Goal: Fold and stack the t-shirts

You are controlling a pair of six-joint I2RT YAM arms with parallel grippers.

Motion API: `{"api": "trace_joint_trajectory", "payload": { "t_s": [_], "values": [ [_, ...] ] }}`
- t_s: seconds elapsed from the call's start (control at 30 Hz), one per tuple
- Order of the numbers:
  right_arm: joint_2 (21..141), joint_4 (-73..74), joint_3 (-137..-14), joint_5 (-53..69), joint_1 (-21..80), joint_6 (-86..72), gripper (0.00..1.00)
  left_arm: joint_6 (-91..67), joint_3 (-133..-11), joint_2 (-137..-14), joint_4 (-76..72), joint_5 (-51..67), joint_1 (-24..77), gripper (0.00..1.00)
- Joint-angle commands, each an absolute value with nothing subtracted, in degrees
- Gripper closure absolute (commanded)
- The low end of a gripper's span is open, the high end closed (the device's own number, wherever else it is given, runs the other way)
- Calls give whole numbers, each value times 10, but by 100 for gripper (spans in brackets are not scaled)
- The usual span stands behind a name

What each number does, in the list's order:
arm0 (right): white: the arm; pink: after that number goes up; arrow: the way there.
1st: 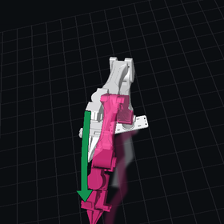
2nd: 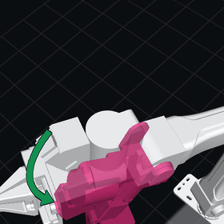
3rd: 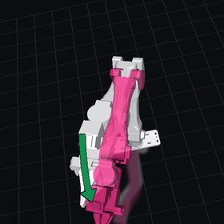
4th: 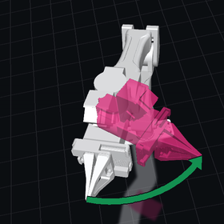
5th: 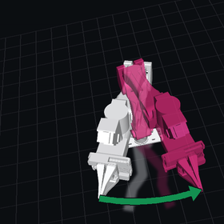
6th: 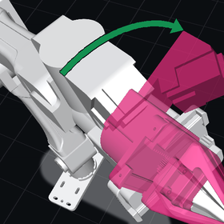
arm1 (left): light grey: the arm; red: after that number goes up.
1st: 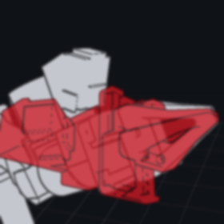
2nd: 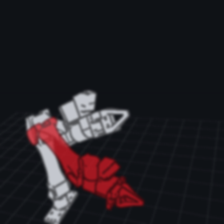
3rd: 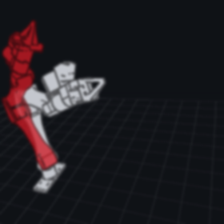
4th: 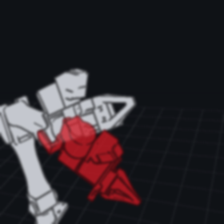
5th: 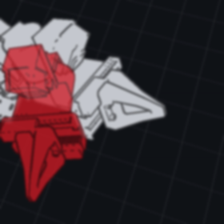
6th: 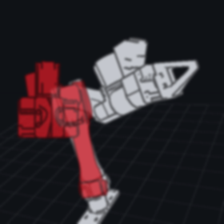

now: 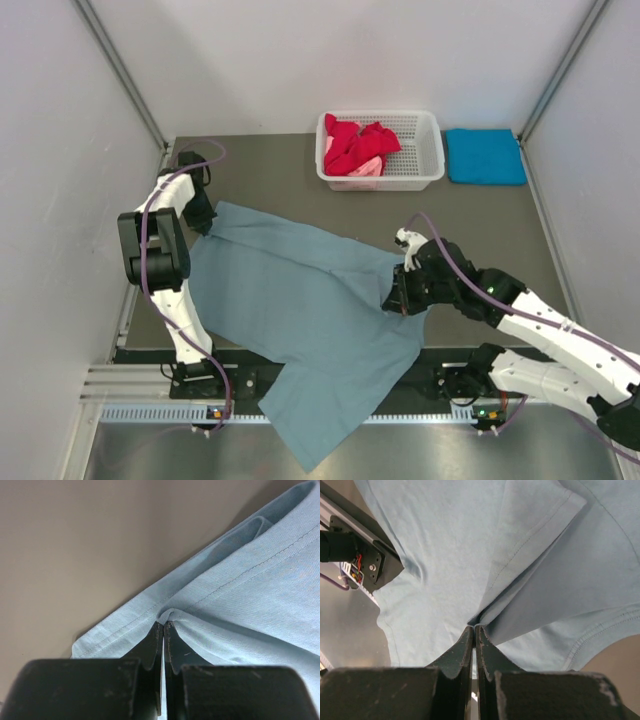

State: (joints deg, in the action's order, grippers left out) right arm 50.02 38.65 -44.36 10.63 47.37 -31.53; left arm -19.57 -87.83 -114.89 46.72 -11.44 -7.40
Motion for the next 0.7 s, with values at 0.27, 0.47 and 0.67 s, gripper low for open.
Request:
{"api": "trace_joint_trajectory", "payload": {
  "t_s": [0.27,0.47,0.67],
  "values": [
    [477,424,-504,95,496,-310,100,-198,-879,-1096,467,-141,-79,100],
    [474,428,-501,110,504,-310,100,-201,-882,-1085,461,-154,-78,100],
    [487,407,-483,118,506,-312,100,-196,-892,-1104,459,-158,-78,100]
  ]
}}
